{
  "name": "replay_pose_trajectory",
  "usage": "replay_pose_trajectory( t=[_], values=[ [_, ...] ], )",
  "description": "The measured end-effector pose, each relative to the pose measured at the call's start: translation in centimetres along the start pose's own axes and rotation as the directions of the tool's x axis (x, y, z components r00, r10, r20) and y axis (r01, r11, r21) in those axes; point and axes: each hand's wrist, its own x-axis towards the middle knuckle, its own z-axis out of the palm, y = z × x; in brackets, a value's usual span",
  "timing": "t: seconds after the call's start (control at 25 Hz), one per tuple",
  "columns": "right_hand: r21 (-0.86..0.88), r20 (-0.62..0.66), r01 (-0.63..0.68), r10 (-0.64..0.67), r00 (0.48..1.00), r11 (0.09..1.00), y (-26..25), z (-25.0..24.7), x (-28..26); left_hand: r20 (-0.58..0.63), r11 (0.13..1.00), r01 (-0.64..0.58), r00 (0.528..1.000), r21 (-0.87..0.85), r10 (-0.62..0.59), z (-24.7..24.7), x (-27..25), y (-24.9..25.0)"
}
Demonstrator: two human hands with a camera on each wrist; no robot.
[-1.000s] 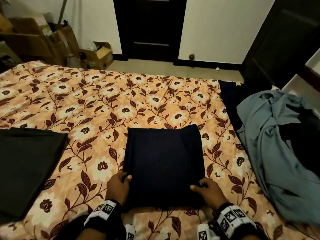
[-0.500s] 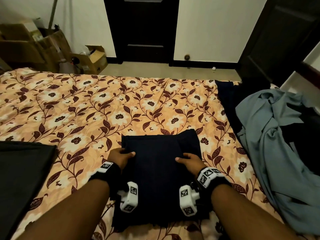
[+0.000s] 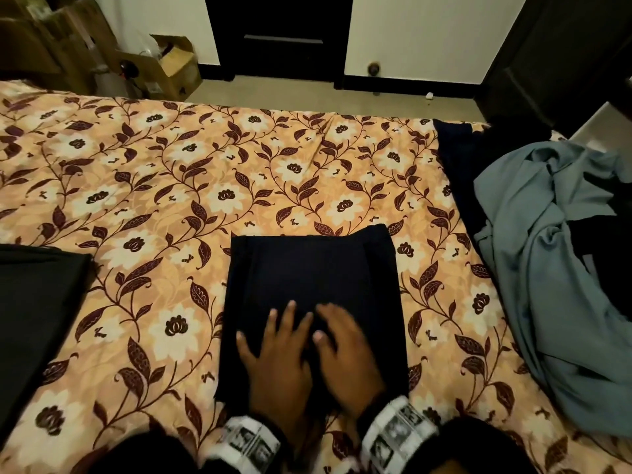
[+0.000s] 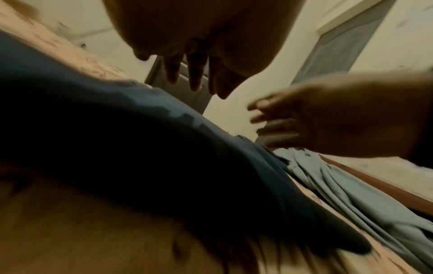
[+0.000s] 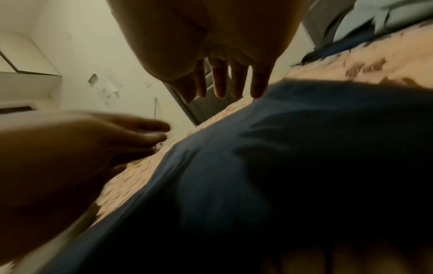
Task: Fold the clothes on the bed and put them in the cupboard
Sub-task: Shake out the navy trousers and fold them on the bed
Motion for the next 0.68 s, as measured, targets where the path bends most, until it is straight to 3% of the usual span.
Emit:
replay_pose_trajectory(
  t=[0.08,0.16,0.28,0.32,0.36,0.4,0.44,0.48,0.52,0.6,0.64,0.68],
  values=[
    [-0.223,0.148,-0.107,0.142,0.979,0.969,0.5,3.4,-2.5,0.146,0.991,0.079,0.985,0.111,-0.095,2.5,-2.5,-0.3],
    [-0.422,0.099,-0.194,0.258,0.961,0.886,3.3,3.8,-2.9,0.224,0.978,0.162,0.956,0.132,-0.189,2.7,-3.1,-2.0],
    [-0.436,-0.06,-0.478,0.505,0.861,0.763,5.4,-0.3,-2.9,0.076,0.934,0.33,0.936,0.138,-0.342,2.0,-3.0,-3.2],
    [-0.446,-0.113,-0.503,0.511,0.852,0.74,5.2,-0.6,-2.8,0.046,0.946,0.3,0.951,0.125,-0.307,1.7,-2.6,-2.6],
    [-0.481,-0.138,-0.428,0.416,0.899,0.765,4.2,-0.2,-2.7,0.035,0.969,0.208,0.976,0.133,-0.214,1.3,-2.2,-1.7],
    [-0.503,-0.082,-0.27,0.265,0.961,0.821,2.8,0.7,-2.8,0.148,0.992,0.075,0.985,0.1,-0.089,1.0,-2.0,-1.0],
    [-0.529,0.054,-0.108,0.16,0.986,0.842,1.6,2.1,-2.8,0.197,0.991,-0.114,0.976,0.076,0.098,1.5,-1.7,-1.2],
    [-0.564,0.146,-0.007,0.108,0.983,0.826,1.4,3.1,-3.0,0.223,0.982,-0.186,0.959,0.042,0.172,1.8,-1.8,-1.8],
    [-0.57,0.189,-0.018,0.153,0.97,0.821,2.2,3.0,-3.0,0.224,0.985,-0.157,0.965,0.065,0.139,1.9,-2.4,-2.6],
    [-0.548,0.012,-0.3,0.366,0.93,0.781,4.5,0.6,-1.4,0.149,0.989,0.065,0.985,0.133,-0.084,1.0,-2.5,-3.8],
    [-0.541,-0.081,-0.372,0.394,0.916,0.754,4.7,-0.8,0.0,0.093,0.976,0.147,0.982,0.16,-0.163,0.5,-1.6,-3.7],
    [-0.564,-0.1,-0.337,0.343,0.934,0.754,4.3,-1.6,1.5,0.046,0.973,0.17,0.983,0.158,-0.18,0.1,-0.1,-2.9]
  ],
)
